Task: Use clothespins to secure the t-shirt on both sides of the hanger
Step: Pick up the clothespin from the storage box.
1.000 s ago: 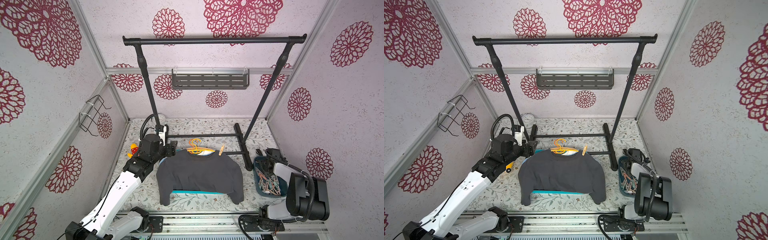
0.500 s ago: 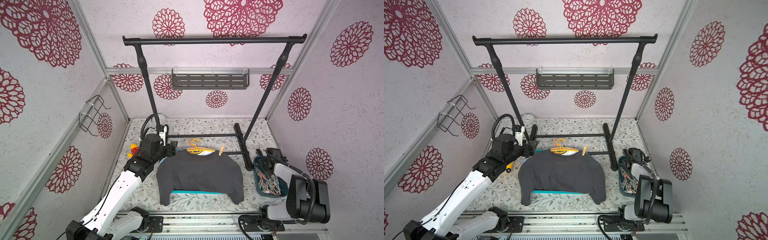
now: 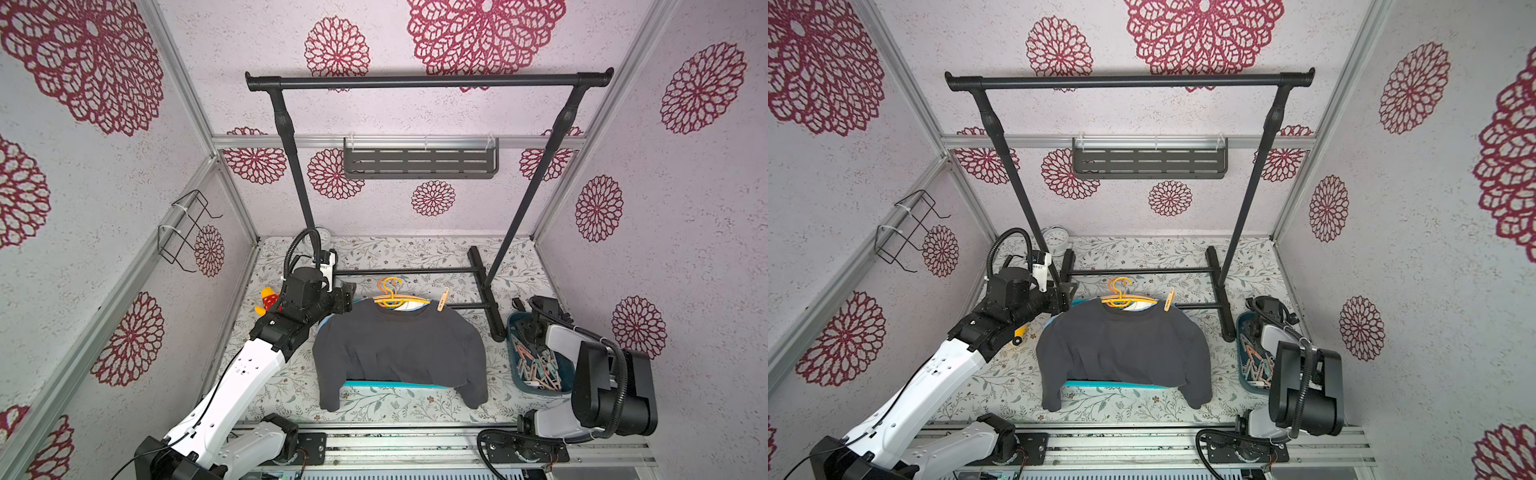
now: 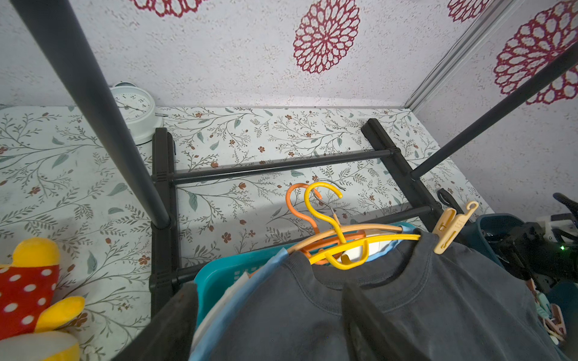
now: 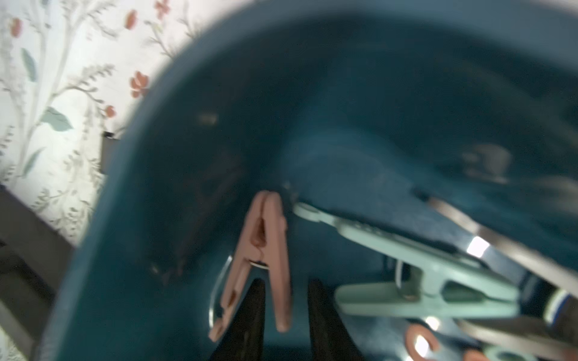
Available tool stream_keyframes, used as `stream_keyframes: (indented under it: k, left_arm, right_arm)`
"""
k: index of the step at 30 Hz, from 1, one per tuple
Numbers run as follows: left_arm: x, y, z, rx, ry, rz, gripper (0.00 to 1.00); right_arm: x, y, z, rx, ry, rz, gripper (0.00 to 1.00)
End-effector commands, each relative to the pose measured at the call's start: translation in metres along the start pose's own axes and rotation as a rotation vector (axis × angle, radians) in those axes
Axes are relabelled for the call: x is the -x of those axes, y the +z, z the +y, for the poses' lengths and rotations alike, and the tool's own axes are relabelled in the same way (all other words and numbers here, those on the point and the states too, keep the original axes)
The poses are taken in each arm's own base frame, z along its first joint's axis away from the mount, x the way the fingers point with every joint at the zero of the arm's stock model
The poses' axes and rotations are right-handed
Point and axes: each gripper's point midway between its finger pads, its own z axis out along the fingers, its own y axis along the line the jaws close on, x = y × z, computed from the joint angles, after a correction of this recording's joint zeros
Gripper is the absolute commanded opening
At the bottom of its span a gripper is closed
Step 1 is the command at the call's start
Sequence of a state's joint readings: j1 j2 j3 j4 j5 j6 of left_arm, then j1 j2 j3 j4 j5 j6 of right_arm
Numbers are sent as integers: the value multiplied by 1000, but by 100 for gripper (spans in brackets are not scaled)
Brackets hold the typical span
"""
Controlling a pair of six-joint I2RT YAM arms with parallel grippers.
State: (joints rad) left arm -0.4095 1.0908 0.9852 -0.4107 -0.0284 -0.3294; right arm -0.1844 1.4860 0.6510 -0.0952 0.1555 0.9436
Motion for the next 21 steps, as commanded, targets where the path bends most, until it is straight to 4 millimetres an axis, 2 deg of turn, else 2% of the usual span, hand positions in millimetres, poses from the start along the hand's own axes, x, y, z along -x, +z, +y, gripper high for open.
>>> stream_keyframes:
  k: [1, 6, 9, 11, 14, 17, 21]
  left_arm:
    - [5, 0, -3, -18, 5, 8, 73]
    - [7, -4, -7, -36, -2, 3, 72]
    - [13, -10, -9, -51, -3, -25, 73]
    - [16, -14, -10, -57, -4, -40, 73]
    - [20, -21, -13, -72, -3, -59, 73]
    - [28, -33, -24, -128, 1, -86, 74]
    - [35, -43, -37, -216, -1, -142, 75]
  right_arm:
    - [1, 4, 2, -21, -40, 7, 24]
    - [4, 0, -3, -24, -40, -26, 13]
    - [7, -8, 0, 4, -56, -37, 2]
    - [11, -17, 4, 24, -69, -52, 0]
    - [19, -37, 15, 85, -107, -84, 0]
    - [26, -63, 30, 185, -196, -128, 0]
    - [33, -111, 56, 385, -376, -243, 0]
